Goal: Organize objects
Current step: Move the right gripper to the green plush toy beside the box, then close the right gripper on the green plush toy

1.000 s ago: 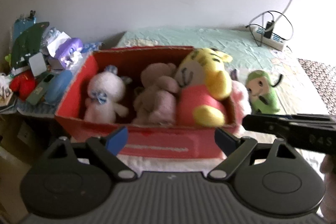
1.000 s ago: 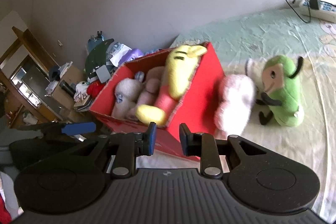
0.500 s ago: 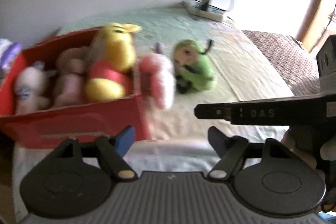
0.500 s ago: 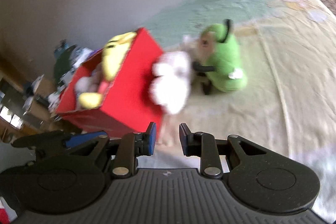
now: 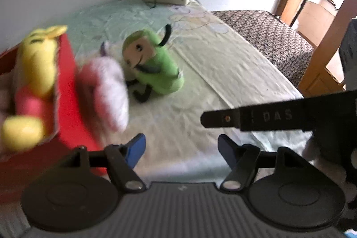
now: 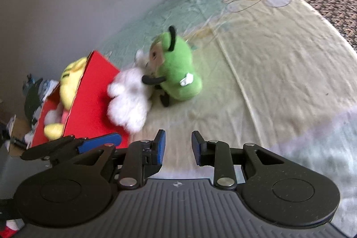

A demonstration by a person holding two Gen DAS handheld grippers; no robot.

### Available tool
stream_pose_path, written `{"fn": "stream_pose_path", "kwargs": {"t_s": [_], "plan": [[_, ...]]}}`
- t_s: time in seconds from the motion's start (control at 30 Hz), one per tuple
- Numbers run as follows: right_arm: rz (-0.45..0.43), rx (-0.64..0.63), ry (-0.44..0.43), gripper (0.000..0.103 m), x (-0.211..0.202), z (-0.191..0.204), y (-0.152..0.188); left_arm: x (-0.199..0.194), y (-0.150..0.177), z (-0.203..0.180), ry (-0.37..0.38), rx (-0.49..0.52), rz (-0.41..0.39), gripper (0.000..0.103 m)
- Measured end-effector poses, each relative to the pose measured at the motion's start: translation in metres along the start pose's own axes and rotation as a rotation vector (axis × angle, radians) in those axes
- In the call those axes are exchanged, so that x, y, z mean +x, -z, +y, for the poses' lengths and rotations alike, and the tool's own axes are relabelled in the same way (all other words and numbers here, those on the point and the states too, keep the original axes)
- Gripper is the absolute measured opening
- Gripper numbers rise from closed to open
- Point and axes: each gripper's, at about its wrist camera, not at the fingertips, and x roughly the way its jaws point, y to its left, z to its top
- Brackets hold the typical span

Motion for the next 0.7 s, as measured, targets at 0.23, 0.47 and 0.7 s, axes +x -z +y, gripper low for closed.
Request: {"fn": "stream_pose_path", "kwargs": {"t_s": [0.23,0.47,0.7], "plan": [[-0.05,0.049,-0.027,0.041,0.004,-0.021,-0.029,0.023,-0.021,0.005,-0.011,-0.011,-0.023,0.089],[-0.009,0.065,-0.153,0.05,0.034,-0.045,-0.069,0.052,-0.035,0.006,-0.049,-0.065,-0.032,0.091],[0.05,-0.005,-0.259,0.057,0.064,-0.05,-0.101,0.077,-0.054,0.009,-0.123,-0.143,-0.03,0.092]]}}
